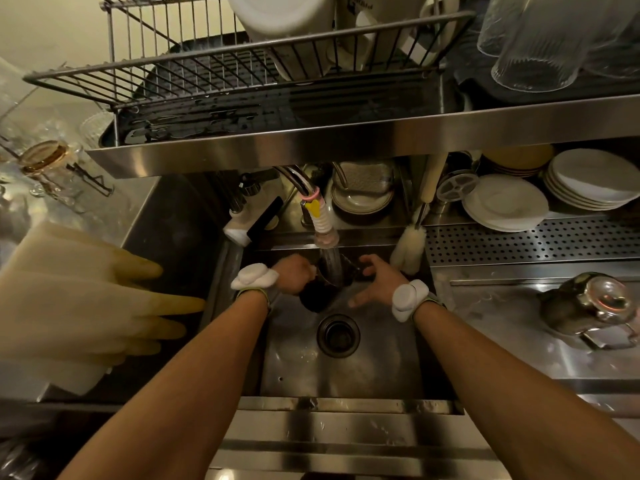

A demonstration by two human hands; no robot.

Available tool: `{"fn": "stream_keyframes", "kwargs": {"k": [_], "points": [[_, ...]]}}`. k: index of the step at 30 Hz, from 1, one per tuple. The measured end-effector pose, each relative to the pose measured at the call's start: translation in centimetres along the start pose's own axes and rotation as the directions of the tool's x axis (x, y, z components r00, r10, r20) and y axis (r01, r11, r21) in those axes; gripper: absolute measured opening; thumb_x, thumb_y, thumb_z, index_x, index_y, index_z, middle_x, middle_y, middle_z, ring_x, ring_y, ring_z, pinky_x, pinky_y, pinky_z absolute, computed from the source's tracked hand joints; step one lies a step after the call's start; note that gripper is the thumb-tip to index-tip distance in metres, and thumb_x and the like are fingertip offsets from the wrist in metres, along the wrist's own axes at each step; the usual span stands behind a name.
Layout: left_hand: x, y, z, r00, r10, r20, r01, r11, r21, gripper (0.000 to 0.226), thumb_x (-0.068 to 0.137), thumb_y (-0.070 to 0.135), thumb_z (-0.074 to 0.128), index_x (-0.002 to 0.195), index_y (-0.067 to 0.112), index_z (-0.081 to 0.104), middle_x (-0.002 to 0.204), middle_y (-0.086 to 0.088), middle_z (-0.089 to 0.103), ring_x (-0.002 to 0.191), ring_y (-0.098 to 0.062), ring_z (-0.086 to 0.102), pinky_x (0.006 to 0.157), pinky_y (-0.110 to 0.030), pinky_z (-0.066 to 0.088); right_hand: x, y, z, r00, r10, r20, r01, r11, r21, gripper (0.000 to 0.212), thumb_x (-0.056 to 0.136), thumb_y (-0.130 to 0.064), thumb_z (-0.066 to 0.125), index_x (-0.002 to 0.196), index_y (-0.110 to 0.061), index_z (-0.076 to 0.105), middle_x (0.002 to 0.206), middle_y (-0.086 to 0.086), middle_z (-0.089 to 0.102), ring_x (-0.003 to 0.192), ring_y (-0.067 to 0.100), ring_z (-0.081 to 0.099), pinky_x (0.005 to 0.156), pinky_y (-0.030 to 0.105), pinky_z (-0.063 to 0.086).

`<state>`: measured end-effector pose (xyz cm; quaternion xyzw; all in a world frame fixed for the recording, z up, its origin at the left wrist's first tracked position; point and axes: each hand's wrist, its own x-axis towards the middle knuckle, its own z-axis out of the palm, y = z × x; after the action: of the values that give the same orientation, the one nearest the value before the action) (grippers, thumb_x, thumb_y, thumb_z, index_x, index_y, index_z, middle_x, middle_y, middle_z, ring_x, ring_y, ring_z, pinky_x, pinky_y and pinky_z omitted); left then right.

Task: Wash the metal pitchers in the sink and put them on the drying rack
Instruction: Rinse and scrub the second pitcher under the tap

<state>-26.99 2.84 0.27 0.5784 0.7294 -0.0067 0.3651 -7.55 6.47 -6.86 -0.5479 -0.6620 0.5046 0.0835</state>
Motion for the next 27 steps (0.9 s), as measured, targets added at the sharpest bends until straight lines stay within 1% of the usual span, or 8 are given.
{"fn": "stream_keyframes", "kwargs": {"k": [3, 5, 10, 14, 16, 19, 23, 27], "points": [[-0.1, -0.5, 0.5, 0.999, 0.031, 0.045, -0.023, 0.985, -0.171, 0.030, 0.098, 0.012, 0.043, 0.107, -0.009, 0.061, 0.100, -0.019, 0.060, 0.092, -0.026, 0.055, 0.065, -0.018, 0.037, 0.0, -0.5, 0.8, 0.998, -0.052, 0.018, 0.050, 0.994, 0.098, 0.121, 0.047, -0.023, 0.092, 0.145, -0.023, 0.021, 0.143, 0.006, 0.044, 0.131, 0.027, 0.042, 0.107, 0.042, 0.038], [-0.1, -1.1, 0.7, 0.998, 0.040, 0.042, -0.028, 0.966, -0.259, 0.031, 0.099, 0.014, 0.041, 0.108, -0.009, 0.061, 0.097, -0.012, 0.056, 0.090, -0.019, 0.050, 0.064, -0.011, 0.036, 0.4, -1.0, 1.3, 0.995, -0.093, -0.020, 0.095, 0.986, 0.139, 0.111, 0.047, -0.025, 0.092, 0.139, -0.024, 0.030, 0.136, 0.001, 0.050, 0.127, 0.023, 0.046, 0.103, 0.035, 0.040], [0.5, -3.3, 0.8, 0.995, -0.078, -0.060, 0.048, 0.917, -0.397, 0.038, 0.100, 0.023, 0.040, 0.110, -0.007, 0.061, 0.117, -0.022, 0.063, 0.104, -0.026, 0.059, 0.091, -0.032, 0.041, 1.0, -2.0, 3.0, 0.991, -0.123, -0.059, 0.129, 0.987, 0.100, 0.097, 0.043, -0.031, 0.091, 0.126, -0.028, 0.042, 0.116, -0.008, 0.057, 0.111, 0.015, 0.054, 0.086, 0.023, 0.042], [1.0, -4.1, 0.2, 0.960, -0.187, -0.211, 0.131, 0.958, -0.253, 0.044, 0.099, 0.036, 0.035, 0.117, 0.004, 0.061, 0.125, -0.017, 0.060, 0.116, -0.035, 0.055, 0.100, -0.040, 0.042, 0.8, -1.4, 2.4, 0.985, -0.112, -0.130, 0.116, 0.993, 0.021, 0.101, 0.044, -0.030, 0.091, 0.131, -0.024, 0.040, 0.126, -0.001, 0.058, 0.114, 0.018, 0.054, 0.086, 0.022, 0.040], [1.0, -4.4, 0.0, 0.962, -0.172, -0.212, 0.137, 0.976, -0.171, 0.040, 0.098, 0.036, 0.038, 0.114, 0.009, 0.062, 0.124, -0.016, 0.061, 0.115, -0.036, 0.055, 0.096, -0.038, 0.043, 0.9, -1.9, 2.8, 0.981, -0.124, -0.146, 0.126, 0.992, 0.004, 0.101, 0.044, -0.030, 0.091, 0.131, -0.024, 0.040, 0.125, -0.001, 0.059, 0.113, 0.019, 0.055, 0.085, 0.022, 0.040], [0.9, -4.2, -0.1, 0.963, -0.170, -0.208, 0.145, 0.981, -0.131, 0.038, 0.097, 0.035, 0.040, 0.117, 0.012, 0.062, 0.125, -0.016, 0.060, 0.116, -0.036, 0.055, 0.095, -0.038, 0.044, 1.0, -2.1, 3.0, 0.991, -0.126, -0.050, 0.123, 0.991, -0.053, 0.101, 0.042, -0.032, 0.090, 0.129, -0.028, 0.039, 0.120, -0.004, 0.060, 0.107, 0.016, 0.056, 0.082, 0.022, 0.042], [0.7, -4.3, 0.1, 0.965, -0.159, -0.210, 0.134, 0.983, -0.129, 0.034, 0.096, 0.031, 0.042, 0.116, 0.012, 0.062, 0.125, -0.016, 0.060, 0.115, -0.036, 0.055, 0.094, -0.037, 0.044, 1.0, -1.7, 2.0, 0.982, -0.123, -0.140, 0.118, 0.992, -0.046, 0.099, 0.045, -0.027, 0.091, 0.130, -0.022, 0.041, 0.126, 0.002, 0.059, 0.117, 0.022, 0.054, 0.092, 0.025, 0.042], [0.7, -4.4, 0.2, 0.970, -0.146, -0.193, 0.126, 0.985, -0.115, 0.033, 0.096, 0.029, 0.044, 0.117, 0.012, 0.062, 0.126, -0.016, 0.060, 0.117, -0.035, 0.054, 0.096, -0.037, 0.044, 1.1, -2.9, 2.9, 0.987, -0.149, -0.067, 0.145, 0.987, -0.066, 0.098, 0.043, -0.030, 0.090, 0.127, -0.028, 0.041, 0.109, -0.011, 0.059, 0.107, 0.015, 0.057, 0.079, 0.018, 0.041]]}}
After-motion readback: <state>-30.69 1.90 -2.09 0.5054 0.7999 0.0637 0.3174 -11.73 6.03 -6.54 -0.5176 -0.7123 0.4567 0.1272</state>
